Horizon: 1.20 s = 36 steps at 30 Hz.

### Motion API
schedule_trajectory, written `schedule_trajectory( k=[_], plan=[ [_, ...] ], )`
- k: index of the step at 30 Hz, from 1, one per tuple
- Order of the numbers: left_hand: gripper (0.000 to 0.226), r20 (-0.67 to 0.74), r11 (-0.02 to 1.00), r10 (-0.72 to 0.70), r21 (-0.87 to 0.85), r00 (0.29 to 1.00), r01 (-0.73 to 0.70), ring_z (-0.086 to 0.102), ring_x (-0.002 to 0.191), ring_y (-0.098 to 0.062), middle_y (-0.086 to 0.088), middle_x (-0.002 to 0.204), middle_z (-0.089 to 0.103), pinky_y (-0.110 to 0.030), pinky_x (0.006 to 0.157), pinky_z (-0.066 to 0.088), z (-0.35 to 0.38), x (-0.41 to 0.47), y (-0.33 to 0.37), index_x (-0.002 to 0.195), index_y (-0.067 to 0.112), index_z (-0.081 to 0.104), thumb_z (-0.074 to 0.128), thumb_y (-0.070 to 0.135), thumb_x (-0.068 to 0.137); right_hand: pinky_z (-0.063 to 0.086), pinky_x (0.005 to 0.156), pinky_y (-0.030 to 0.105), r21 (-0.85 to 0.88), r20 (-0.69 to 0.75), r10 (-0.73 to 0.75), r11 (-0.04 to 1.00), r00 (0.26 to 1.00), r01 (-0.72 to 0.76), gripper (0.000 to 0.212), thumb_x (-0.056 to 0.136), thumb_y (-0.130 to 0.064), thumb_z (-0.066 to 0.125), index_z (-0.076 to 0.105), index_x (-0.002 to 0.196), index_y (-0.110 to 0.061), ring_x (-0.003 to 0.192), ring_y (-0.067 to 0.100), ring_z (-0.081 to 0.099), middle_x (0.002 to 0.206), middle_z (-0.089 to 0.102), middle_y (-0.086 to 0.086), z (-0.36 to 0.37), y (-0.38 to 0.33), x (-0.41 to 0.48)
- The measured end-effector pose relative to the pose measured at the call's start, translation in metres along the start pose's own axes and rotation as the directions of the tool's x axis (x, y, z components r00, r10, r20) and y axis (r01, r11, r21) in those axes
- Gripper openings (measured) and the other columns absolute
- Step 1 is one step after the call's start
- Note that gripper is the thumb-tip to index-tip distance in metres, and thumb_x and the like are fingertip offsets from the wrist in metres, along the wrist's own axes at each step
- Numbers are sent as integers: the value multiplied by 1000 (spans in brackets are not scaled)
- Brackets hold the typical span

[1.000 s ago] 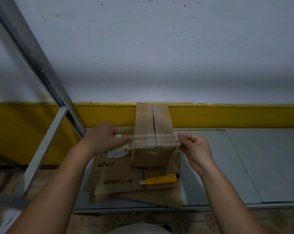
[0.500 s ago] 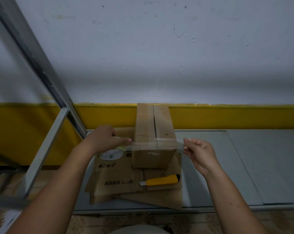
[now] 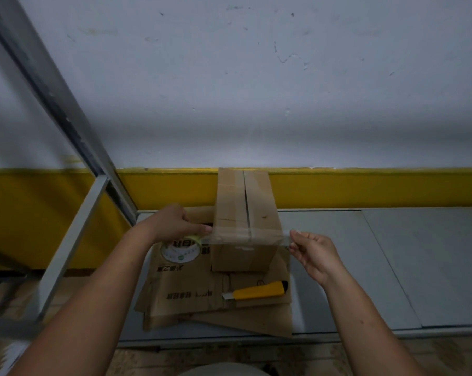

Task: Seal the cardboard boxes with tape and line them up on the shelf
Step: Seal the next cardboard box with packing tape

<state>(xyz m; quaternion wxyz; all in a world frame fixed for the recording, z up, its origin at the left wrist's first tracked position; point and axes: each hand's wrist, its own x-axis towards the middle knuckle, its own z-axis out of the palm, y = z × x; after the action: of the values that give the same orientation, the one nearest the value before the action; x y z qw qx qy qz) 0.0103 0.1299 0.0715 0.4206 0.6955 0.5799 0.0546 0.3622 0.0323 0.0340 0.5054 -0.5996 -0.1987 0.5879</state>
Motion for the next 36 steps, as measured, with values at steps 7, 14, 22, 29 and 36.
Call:
schedule_trajectory(
  k=[7, 14, 22, 29, 36],
  plan=[
    [64, 114, 999, 41, -14, 993, -39, 27, 46, -13, 3, 55, 33, -30, 51, 23, 4, 0, -14, 57, 22, 43, 79, 72, 76, 57, 58, 27, 57, 82, 209, 975, 975, -214, 10, 94, -9, 71, 70, 95, 1, 60, 16, 60, 68, 59, 10, -2, 11, 4],
    [72, 151, 995, 89, -52, 985, -82, 44, 57, -15, 1, 63, 44, -34, 59, 30, 15, 4, -26, 60, 25, 54, 70, 95, 60, 46, 61, 31, -28, 144, 355, 934, 924, -355, 18, 101, -19, 63, 67, 88, -7, 63, 20, 52, 60, 51, 4, 2, 16, 3],
    [96, 147, 993, 115, -10, 982, -115, 49, 65, -14, -2, 74, 52, -33, 62, 32, 26, 15, -27, 81, 5, 69, 64, 98, 61, 51, 61, 31, -176, 15, 262, 951, 965, -255, 26, 89, -27, 80, 72, 104, -7, 72, 22, 69, 89, 76, 9, 4, 16, 1],
    [46, 130, 989, 148, -36, 980, -144, 57, 65, -3, 11, 73, 62, -25, 62, 39, 33, 14, -22, 76, 27, 74, 70, 72, 86, 61, 82, 39, -89, 25, 186, 979, 982, -183, 25, 100, -29, 67, 69, 121, -16, 90, 18, 71, 106, 77, 7, 14, 33, 2],
    [48, 212, 978, 199, -107, 957, -180, 61, 75, -6, 14, 77, 62, -31, 71, 43, 58, 8, -9, 77, 26, 68, 68, 74, 85, 54, 53, 28, 85, 26, 251, 964, 968, -252, 14, 100, -15, 66, 75, 110, -14, 72, 19, 70, 83, 77, 7, 12, 15, 7]
  ],
)
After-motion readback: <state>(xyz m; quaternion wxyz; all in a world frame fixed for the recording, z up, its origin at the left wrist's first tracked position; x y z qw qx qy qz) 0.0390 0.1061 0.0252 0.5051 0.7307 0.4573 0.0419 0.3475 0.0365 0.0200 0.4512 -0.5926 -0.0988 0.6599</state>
